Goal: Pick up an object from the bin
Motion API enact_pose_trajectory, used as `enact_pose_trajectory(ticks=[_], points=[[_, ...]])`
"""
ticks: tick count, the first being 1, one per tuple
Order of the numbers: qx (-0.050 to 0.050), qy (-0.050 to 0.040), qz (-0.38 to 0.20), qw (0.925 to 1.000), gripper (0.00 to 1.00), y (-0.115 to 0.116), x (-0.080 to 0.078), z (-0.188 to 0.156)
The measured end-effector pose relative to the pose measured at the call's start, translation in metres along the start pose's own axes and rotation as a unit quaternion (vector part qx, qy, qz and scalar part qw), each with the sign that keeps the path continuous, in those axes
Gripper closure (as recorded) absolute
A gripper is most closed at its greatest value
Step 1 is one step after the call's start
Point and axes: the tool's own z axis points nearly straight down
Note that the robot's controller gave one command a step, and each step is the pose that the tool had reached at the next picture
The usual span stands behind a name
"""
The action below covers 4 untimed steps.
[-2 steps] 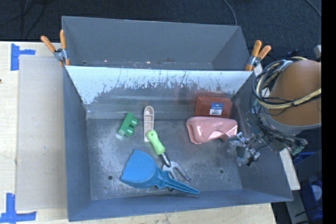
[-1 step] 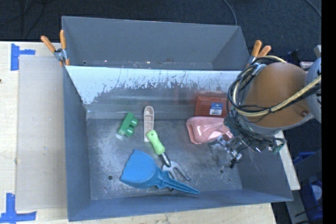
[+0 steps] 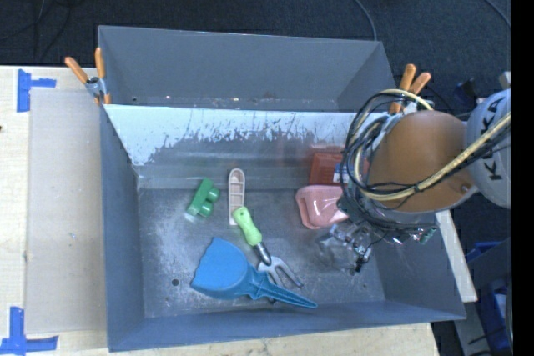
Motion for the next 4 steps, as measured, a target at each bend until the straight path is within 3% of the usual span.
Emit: enact_pose_trajectory(ticks=[1, 2, 3, 4], points=[[-0.002, 0.002, -0.142, 0.9899, 1.0, 0.0, 0.0, 0.015], [-0.002, 0.0011, -0.216, 0.9764, 1.0, 0.015, -0.002, 0.022], [-0.002, 0.0011, -0.094, 0.9956, 1.0, -0.002, 0.003, 0.004], [-0.001, 0.0006, -0.2, 0.9798, 1.0, -0.011, 0.008, 0.007]])
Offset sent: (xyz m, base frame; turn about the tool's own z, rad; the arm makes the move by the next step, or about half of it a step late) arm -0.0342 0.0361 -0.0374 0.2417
